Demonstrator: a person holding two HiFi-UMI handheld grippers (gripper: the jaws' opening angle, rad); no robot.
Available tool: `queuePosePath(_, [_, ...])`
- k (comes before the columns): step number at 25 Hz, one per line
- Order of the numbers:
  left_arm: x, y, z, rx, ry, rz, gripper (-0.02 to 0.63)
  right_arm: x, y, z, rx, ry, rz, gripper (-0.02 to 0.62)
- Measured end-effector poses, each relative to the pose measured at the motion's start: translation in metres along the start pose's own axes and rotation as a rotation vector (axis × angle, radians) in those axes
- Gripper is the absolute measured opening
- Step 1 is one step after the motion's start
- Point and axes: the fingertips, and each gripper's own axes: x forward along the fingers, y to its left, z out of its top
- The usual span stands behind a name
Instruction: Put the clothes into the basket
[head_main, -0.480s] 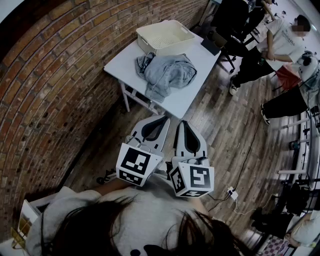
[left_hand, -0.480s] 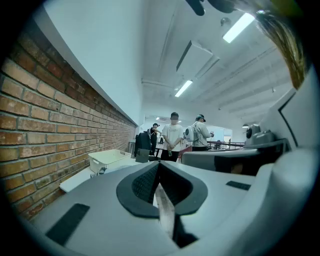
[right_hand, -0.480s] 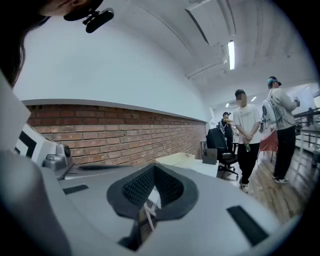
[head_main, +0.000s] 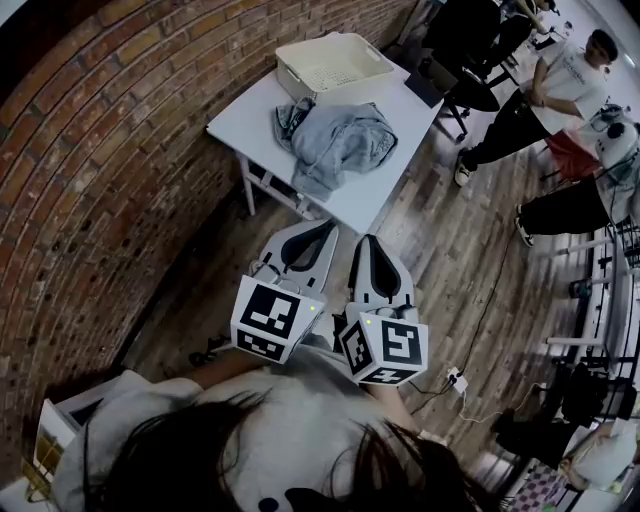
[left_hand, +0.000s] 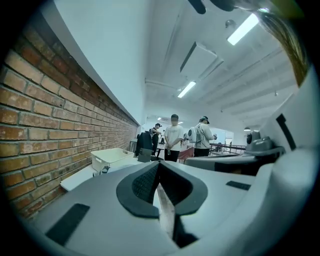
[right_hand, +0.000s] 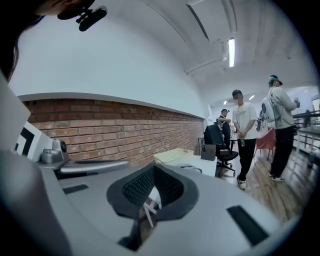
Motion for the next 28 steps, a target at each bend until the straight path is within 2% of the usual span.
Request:
queuePosePath(8, [-0.004, 0.013, -0.009, -0.023, 0.010, -0.014, 0.006, 0.005, 0.014, -0.015, -0.003, 0.038, -0.008, 0.005])
queuePosePath(17, [-0.006, 0.026, -0.016, -0.029, 0.021, -0.014, 0.006, 0.007, 0.008, -0.022, 0.033, 0.029, -0.056, 0.005])
queuePosePath(28, [0.033, 0.033, -0.016, -0.025, 0.011, -0.030, 0.006, 0.035, -0.018, -0.016, 0.042, 0.004, -0.067, 0.005])
